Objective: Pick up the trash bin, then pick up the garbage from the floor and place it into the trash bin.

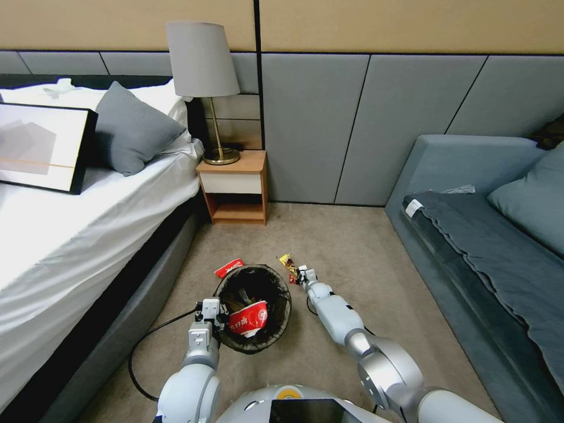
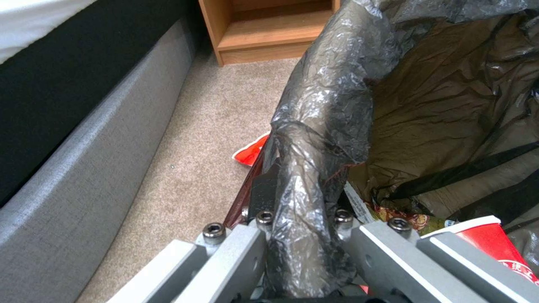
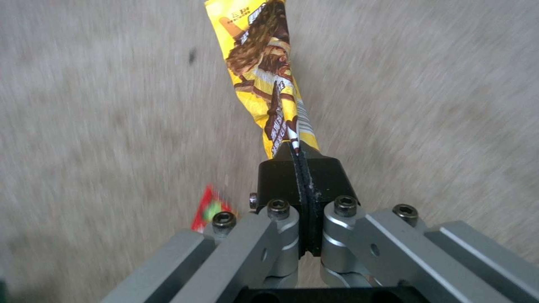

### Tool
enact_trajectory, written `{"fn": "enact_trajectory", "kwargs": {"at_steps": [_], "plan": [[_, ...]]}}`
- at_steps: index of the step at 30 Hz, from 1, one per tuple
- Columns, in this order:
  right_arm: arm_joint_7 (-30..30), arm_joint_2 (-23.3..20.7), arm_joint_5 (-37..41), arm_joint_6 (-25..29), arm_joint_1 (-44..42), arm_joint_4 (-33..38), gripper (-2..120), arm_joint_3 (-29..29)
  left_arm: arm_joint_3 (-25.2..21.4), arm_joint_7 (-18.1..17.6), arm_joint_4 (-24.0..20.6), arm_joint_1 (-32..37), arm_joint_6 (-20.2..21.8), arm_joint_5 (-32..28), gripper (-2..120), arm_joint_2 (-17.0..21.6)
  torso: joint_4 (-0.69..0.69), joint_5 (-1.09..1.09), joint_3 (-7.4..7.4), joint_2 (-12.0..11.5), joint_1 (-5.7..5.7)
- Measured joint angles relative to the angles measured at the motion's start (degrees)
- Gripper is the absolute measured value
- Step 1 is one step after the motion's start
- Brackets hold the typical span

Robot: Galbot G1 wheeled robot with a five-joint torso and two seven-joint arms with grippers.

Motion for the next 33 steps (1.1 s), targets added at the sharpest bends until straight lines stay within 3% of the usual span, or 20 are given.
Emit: {"fn": "enact_trajectory", "kwargs": {"at_steps": [9,10,14,16,18,19,22,24,25,28,33], "plan": [[2.09,-4.37,8.86,2.68,-11.21,22.18,0,1.50,-0.25,0.00,0.83,-1.06,0.00,-0.86,0,0.55,-0.01,0.00,0.00,0.00,0.00],[2.22,-4.94,9.28,5.00,-13.56,26.54,0,2.02,-0.25,-0.01,0.97,-1.29,0.04,-1.09,0,0.69,-0.02,0.00,0.00,0.00,-0.01],[1.59,-5.43,9.32,8.82,-16.22,31.74,0,3.04,-0.26,-0.03,1.16,-1.42,0.09,-1.37,0,0.90,0.00,0.01,0.00,0.00,-0.01],[-3.02,-5.77,9.10,14.72,-18.23,35.68,0,4.78,-0.26,-0.06,1.45,-1.47,0.10,-1.46,0,1.03,0.00,0.00,-0.01,0.00,-0.01],[-4.94,-5.93,9.06,16.53,-18.91,37.16,0,5.33,-0.26,-0.06,1.53,-1.47,0.10,-1.48,0,1.05,0.00,0.00,0.00,0.00,-0.01],[-8.84,-6.43,10.49,18.63,-20.91,41.59,0,6.20,-0.24,-0.07,1.74,-1.51,0.09,-1.50,0,1.08,-0.01,0.00,0.00,0.00,-0.01],[-11.78,-7.00,12.31,19.39,-23.00,46.49,0,6.59,-0.20,-0.07,1.86,-1.57,0.09,-1.50,0,1.10,0.00,0.01,0.00,0.00,0.00],[-15.44,-8.00,13.54,20.35,-26.60,54.80,0,6.60,-0.07,-0.04,2.07,-1.88,0.07,-1.50,0,1.12,-0.01,0.00,-0.01,0.00,-0.01],[-15.44,-8.00,13.54,20.35,-26.60,54.80,0,6.60,-0.07,-0.04,2.07,-1.88,0.07,-1.50,0,1.12,-0.01,0.00,-0.01,0.00,-0.01],[-15.65,-9.64,13.71,20.18,-31.29,63.76,0,4.15,0.03,0.03,2.49,-2.24,0.07,-1.53,0,1.23,-0.01,0.00,-0.01,0.01,-0.01],[-14.02,-11.78,12.49,19.44,-34.96,68.20,0,0.76,0.06,0.11,2.64,-2.61,0.07,-1.66,0,1.32,0.00,0.00,-0.01,0.00,-0.01]]}}
